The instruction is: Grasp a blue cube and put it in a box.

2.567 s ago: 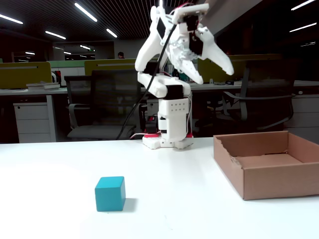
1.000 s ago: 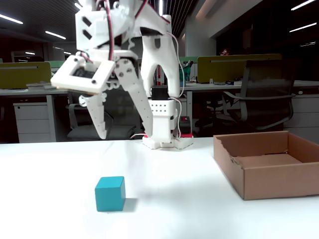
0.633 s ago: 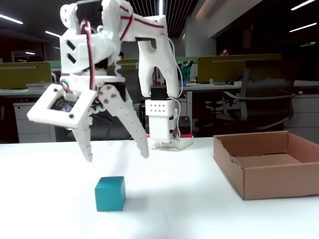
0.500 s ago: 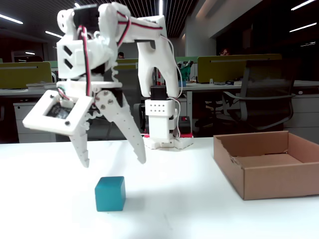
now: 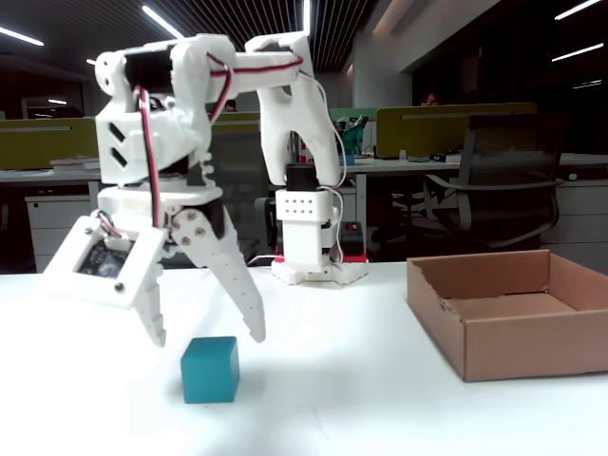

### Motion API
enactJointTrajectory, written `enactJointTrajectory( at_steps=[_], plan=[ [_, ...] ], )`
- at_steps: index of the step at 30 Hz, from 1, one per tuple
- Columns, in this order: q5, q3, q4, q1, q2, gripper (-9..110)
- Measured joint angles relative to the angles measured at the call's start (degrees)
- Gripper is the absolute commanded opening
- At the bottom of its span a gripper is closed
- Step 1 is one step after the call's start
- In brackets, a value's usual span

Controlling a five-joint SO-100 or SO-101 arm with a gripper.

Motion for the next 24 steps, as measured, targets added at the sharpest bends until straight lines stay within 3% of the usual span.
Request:
enactJointTrajectory(
  at_steps=[24],
  plan=[
    [2.81, -1.67, -2.99, -2.20, -4.04, 24]
  ],
)
